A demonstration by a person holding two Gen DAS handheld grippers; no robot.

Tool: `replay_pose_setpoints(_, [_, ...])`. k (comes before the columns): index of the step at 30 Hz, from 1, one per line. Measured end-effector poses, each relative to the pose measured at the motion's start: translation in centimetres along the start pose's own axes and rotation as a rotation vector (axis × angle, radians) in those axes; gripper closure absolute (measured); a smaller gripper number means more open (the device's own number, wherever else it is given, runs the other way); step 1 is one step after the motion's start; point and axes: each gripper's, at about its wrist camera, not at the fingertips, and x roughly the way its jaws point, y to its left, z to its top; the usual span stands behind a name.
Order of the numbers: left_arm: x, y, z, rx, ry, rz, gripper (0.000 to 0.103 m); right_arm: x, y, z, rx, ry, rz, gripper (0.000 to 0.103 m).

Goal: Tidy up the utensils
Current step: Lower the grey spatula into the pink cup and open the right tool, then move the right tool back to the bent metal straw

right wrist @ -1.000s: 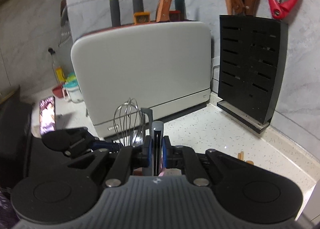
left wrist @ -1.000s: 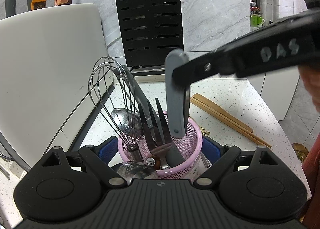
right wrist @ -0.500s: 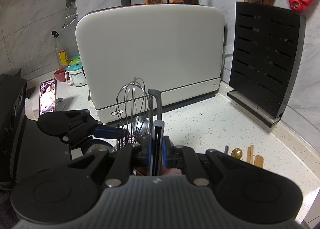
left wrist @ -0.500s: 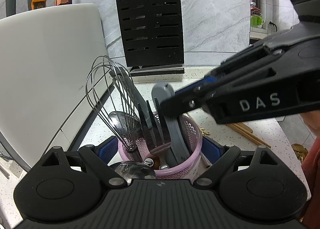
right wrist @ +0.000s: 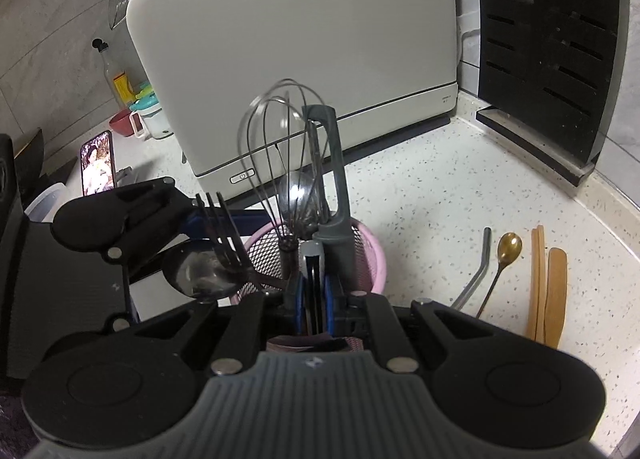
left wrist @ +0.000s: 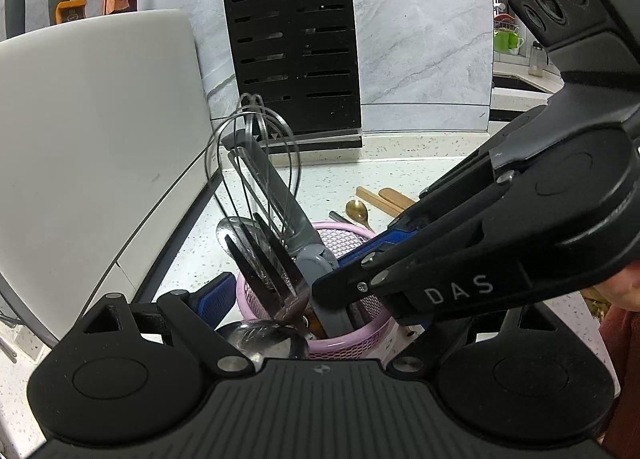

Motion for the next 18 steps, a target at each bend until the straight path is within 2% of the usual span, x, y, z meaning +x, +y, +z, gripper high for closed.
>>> replay_pose_setpoints(4, [0.0, 0.0, -0.1, 0.000, -0.001, -0.001, 0.000, -0.3, 0.2, 0.0, -0.017, 0.003, -0.008, 0.093])
replay_pose_setpoints(6, [-0.1, 0.0, -0.1, 0.000, -0.002, 0.000, 0.000, -0.7, 0.2, 0.1, -0.029, -0.009, -0.010, 0.083])
replay_pose_setpoints(8, [-0.1, 0.0, -0.1, -0.001, -0.002, 0.000, 0.000, -1.5, 0.3, 0.2, -0.035, -0.032, -0.006, 0.067])
replay_pose_setpoints(15, [-0.1, 0.0, -0.1, 0.000, -0.002, 0.000, 0.000, -4.1, -0.8, 0.8, 0.001, -0.118, -0.013, 0.065])
replay_pose_setpoints(18, [-0.1, 0.0, -0.1, 0.000, -0.002, -0.001, 0.000, -5.2, -2.0, 1.2, 0.034, -0.157, -0.029, 0.061])
